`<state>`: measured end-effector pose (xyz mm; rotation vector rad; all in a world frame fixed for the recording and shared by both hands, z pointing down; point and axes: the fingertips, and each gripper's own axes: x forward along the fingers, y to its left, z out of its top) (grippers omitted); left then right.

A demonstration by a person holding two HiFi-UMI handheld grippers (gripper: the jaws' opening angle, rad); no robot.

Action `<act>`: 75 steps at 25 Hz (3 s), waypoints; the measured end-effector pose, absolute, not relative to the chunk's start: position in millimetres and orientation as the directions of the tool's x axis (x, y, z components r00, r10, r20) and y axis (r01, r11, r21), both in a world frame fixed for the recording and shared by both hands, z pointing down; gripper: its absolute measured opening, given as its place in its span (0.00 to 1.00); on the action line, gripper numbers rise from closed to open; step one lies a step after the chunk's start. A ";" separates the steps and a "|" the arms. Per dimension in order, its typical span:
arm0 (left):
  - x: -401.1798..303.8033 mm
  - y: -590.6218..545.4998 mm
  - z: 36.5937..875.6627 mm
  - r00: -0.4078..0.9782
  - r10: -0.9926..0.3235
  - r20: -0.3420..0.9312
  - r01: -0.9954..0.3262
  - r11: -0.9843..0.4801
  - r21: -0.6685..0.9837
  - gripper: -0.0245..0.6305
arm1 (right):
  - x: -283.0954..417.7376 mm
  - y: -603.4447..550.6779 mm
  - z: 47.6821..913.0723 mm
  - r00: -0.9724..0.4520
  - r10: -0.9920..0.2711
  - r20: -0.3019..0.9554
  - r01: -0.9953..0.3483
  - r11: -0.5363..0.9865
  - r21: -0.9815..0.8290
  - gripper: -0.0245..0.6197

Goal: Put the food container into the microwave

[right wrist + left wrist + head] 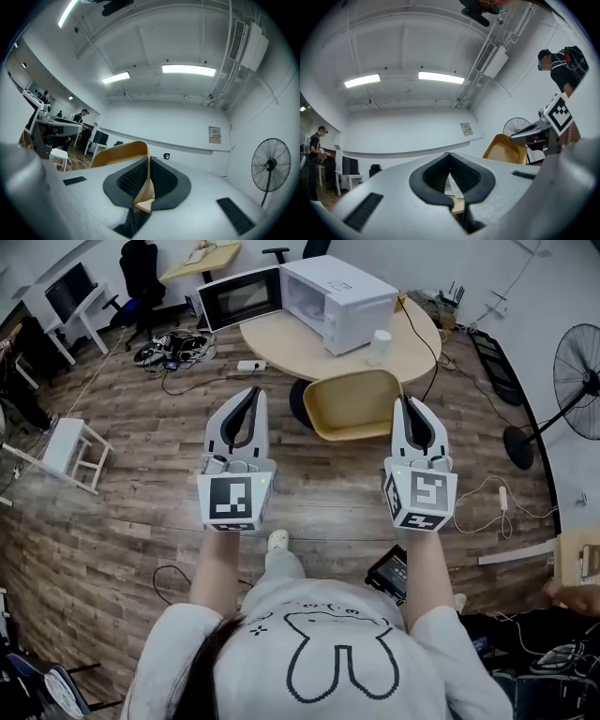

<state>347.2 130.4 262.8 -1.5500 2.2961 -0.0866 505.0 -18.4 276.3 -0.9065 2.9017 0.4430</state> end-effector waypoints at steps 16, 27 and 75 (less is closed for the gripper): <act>132.3 55.8 253.3 -0.292 -0.915 -0.280 -0.898 0.363 -0.250 0.05 | 295.7 -85.1 270.1 -0.813 -0.563 -0.149 -0.582 0.775 0.245 0.10; 57.5 45.3 256.4 -0.302 -0.912 -0.276 -0.902 0.367 -0.227 0.05 | 221.4 -97.4 272.1 -0.817 -0.562 -0.128 -0.575 0.780 0.246 0.10; -163.7 -230.5 267.4 0.004 -0.973 -0.229 -0.974 0.048 -0.220 0.05 | 29.0 -321.0 314.2 -0.614 -0.786 -0.068 -0.787 0.603 0.130 0.10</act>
